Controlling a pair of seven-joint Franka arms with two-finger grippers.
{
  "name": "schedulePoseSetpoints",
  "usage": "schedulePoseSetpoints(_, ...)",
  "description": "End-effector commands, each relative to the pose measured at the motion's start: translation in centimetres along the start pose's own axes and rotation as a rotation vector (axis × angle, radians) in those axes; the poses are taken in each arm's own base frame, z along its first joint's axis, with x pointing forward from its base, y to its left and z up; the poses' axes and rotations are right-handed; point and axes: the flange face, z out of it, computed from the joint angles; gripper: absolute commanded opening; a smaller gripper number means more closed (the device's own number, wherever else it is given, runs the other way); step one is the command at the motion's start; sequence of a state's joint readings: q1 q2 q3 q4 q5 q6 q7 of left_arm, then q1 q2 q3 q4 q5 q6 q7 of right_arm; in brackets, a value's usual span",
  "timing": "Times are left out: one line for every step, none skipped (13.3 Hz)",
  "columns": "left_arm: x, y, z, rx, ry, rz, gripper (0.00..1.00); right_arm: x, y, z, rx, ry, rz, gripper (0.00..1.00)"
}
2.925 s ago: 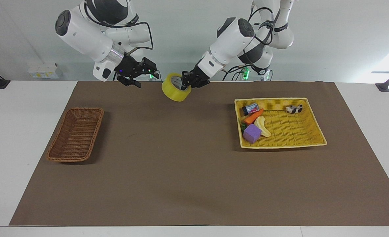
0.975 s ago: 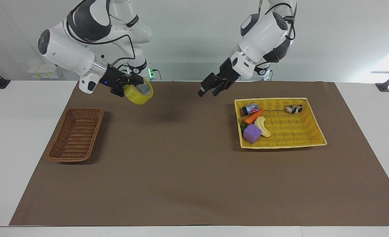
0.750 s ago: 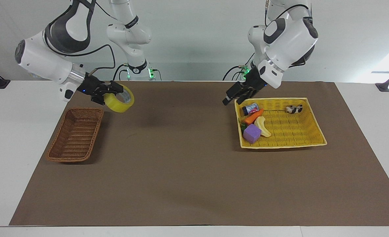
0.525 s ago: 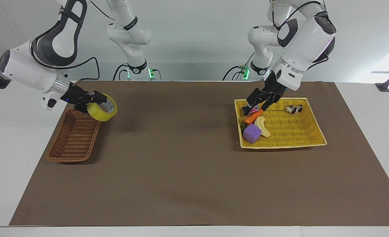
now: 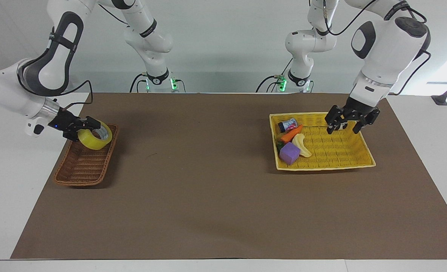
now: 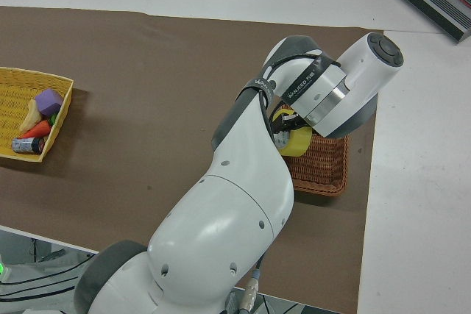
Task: Move tape to another basket
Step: 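Lower the tape into the brown basket while the left gripper withdraws, then release the tape and raise the right gripper out of the basket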
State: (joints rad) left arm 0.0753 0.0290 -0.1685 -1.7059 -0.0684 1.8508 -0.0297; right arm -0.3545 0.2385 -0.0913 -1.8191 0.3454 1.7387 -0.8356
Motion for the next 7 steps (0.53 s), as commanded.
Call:
schedulePoseSetpoints(-2.3, -2.8, -4.0, 0.033, -0.047, 0.064, 1.00, -0.8, 3.0, 1.0, 0.006, -0.017, -0.050, 0.00)
schedulePoseSetpoints(-2.6, -2.4, -5.5, 0.039, -0.066, 0.071, 1.00, -0.7, 3.8, 1.3, -0.013, 0.000, -0.064, 0.00)
schedulePoseSetpoints(-2.6, -2.4, -7.1, 0.041, -0.084, 0.068, 1.00, -0.7, 4.0, 1.4, -0.019, 0.000, -0.075, 0.00)
schedulePoseSetpoints(-2.9, -2.5, -8.4, 0.058, -0.097, 0.062, 1.00, -0.7, 4.0, 1.4, -0.023, 0.002, -0.077, 0.00)
schedulePoseSetpoints(-3.4, -2.6, -9.4, 0.090, -0.126, 0.065, 1.00, -0.7, 4.1, 1.4, -0.029, 0.002, -0.082, 0.09)
schedulePoseSetpoints(-3.6, -2.3, -10.1, 0.137, -0.144, 0.077, 1.00, -0.5, 4.3, 1.5, -0.054, 0.014, -0.086, 0.63)
schedulePoseSetpoints(-3.8, -2.1, -10.5, 0.156, -0.138, 0.084, 1.00, -0.1, 4.6, 1.7, -0.083, 0.035, -0.087, 1.00)
